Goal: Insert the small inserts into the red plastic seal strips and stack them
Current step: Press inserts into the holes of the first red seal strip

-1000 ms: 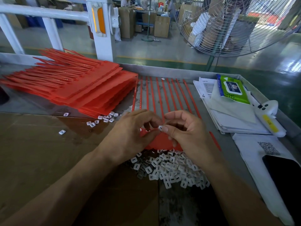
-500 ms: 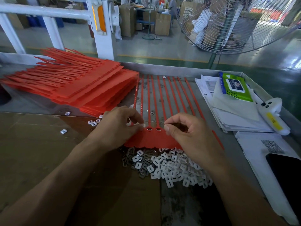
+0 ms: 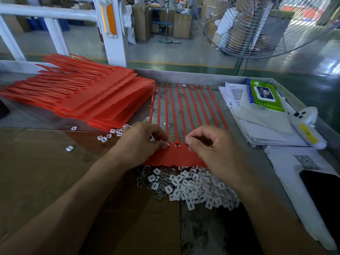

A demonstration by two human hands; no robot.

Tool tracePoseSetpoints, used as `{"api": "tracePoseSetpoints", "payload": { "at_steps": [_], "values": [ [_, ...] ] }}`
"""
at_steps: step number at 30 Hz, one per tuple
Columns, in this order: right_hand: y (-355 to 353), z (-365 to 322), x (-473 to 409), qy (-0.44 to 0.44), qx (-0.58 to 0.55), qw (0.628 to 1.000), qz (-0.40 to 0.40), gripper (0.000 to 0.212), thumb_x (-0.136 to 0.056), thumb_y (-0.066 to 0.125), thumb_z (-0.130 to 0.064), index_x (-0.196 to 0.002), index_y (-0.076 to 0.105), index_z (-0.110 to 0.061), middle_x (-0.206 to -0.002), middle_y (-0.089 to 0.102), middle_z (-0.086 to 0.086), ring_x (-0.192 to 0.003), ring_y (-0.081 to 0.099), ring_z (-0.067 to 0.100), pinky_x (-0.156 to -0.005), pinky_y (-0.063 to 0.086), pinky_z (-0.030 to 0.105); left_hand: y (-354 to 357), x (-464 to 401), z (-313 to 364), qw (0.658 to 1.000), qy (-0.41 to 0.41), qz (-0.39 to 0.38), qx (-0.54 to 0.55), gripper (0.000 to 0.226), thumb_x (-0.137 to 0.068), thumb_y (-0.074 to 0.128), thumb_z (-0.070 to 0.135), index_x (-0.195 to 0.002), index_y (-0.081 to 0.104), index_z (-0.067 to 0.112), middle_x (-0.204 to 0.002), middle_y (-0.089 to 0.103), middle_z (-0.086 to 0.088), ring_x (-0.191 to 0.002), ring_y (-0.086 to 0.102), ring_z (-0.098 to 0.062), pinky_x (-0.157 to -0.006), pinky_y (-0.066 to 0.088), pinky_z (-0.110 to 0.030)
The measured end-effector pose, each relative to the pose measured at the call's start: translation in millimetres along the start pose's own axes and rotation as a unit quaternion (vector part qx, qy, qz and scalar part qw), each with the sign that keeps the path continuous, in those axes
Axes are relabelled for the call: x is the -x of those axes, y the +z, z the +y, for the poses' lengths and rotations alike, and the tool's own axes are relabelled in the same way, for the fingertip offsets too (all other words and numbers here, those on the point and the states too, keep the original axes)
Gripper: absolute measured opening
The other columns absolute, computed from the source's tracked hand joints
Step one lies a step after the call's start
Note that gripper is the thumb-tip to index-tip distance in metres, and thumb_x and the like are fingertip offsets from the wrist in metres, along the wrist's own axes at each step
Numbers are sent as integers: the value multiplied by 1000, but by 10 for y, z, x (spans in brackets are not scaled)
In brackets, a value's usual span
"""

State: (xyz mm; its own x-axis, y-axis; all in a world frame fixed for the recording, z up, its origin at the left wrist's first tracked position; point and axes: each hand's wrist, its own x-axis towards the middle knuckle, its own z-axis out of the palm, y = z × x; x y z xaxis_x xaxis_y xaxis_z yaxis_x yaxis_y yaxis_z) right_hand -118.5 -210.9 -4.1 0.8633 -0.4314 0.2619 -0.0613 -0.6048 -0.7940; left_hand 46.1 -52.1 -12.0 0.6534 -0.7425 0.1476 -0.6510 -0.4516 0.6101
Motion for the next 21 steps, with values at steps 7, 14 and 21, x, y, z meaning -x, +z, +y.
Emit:
{"api": "tracePoseSetpoints", "payload": {
  "at_steps": [7, 14, 21],
  "values": [
    [-33, 27, -7, 5, -2, 1000, -6, 7, -96, 68, -36, -91, 72, -36, -85, 72, -18, -78, 67, 1, -66, 46, 7, -77, 69, -34, 999, 40, -23, -24, 23, -86, 78, 37, -108, 73, 40, -107, 64, 20, -104, 57, -2, -98, 49, -44],
    [-95, 26, 3, -7, 14, 1000, -9, 8, -96, 69, -35, -89, 72, -34, -83, 72, -18, -75, 66, 1, -65, 45, 7, -124, 121, 1, 983, 123, -41, -131, 24, -95, 64, 41, -117, 71, 43, -119, 59, 22, -119, 52, -2, -108, 36, -42],
    [-209, -32, 26, -11, 77, 982, -173, 1, -90, 77, -36, -90, 77, -37, -85, 72, -28, -79, 68, -6, -65, 48, 10, -99, 127, 153, 966, 136, -62, -213, 33, -97, 48, 25, -122, 63, 42, -119, 52, 18, -119, 45, -7, -101, 28, -31]
  ]
}}
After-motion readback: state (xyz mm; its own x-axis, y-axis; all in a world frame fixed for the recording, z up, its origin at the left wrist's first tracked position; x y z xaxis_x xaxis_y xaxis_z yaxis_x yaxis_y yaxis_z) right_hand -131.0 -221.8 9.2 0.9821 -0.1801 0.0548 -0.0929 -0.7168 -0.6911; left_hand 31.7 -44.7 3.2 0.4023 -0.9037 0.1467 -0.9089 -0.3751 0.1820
